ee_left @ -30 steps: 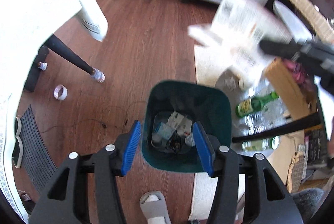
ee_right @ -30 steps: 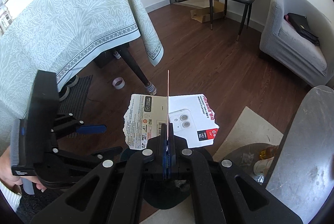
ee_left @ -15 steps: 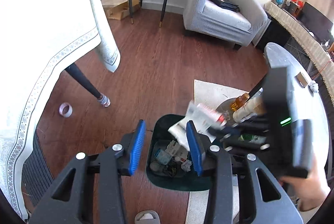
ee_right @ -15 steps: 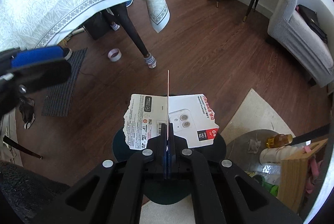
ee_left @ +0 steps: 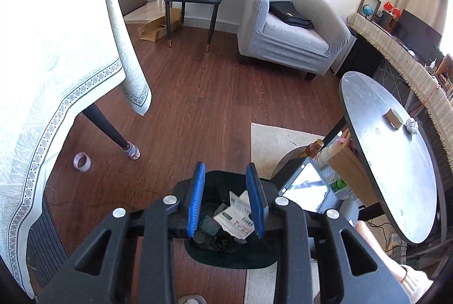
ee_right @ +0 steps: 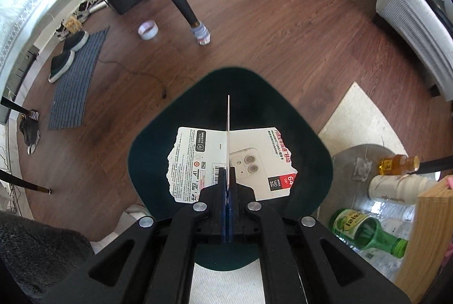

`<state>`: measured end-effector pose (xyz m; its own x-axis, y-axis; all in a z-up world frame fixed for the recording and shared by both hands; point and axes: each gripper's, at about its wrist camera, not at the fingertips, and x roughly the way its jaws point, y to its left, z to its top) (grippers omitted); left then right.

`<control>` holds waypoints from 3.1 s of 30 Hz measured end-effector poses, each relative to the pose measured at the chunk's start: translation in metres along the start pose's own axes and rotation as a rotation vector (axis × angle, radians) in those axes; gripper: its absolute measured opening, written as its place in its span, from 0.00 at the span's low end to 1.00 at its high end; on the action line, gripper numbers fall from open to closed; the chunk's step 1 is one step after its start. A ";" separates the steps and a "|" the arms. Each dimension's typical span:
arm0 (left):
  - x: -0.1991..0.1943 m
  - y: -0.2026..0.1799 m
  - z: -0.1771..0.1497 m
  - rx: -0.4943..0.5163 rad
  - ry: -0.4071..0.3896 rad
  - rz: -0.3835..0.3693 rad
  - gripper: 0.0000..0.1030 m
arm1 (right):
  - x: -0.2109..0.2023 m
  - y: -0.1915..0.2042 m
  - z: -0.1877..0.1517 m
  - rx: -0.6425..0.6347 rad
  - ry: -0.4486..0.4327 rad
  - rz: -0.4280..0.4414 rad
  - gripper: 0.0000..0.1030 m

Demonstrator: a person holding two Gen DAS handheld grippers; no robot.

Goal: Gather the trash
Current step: 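Open both grippers to drop the clear lid and card into the bin, then move both grippers back over the table toward the crumpled paper, then close the right gripper on the crumpled white paper ball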

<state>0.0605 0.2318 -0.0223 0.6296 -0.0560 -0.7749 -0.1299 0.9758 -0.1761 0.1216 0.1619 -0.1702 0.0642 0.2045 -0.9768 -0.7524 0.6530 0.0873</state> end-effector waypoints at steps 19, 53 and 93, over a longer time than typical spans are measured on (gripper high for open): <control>-0.032 -0.018 0.021 -0.017 -0.123 -0.062 0.29 | -0.025 0.000 -0.013 -0.022 -0.056 0.025 0.34; -0.030 -0.137 0.034 0.119 -0.208 -0.105 0.48 | -0.241 -0.136 -0.109 0.221 -0.495 -0.112 0.38; 0.089 -0.317 0.041 0.287 -0.012 -0.261 0.73 | -0.251 -0.342 -0.220 0.693 -0.515 -0.317 0.61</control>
<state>0.1894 -0.0738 -0.0105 0.6226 -0.3098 -0.7186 0.2545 0.9486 -0.1884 0.2188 -0.2733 0.0017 0.6093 0.1323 -0.7818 -0.0991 0.9910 0.0904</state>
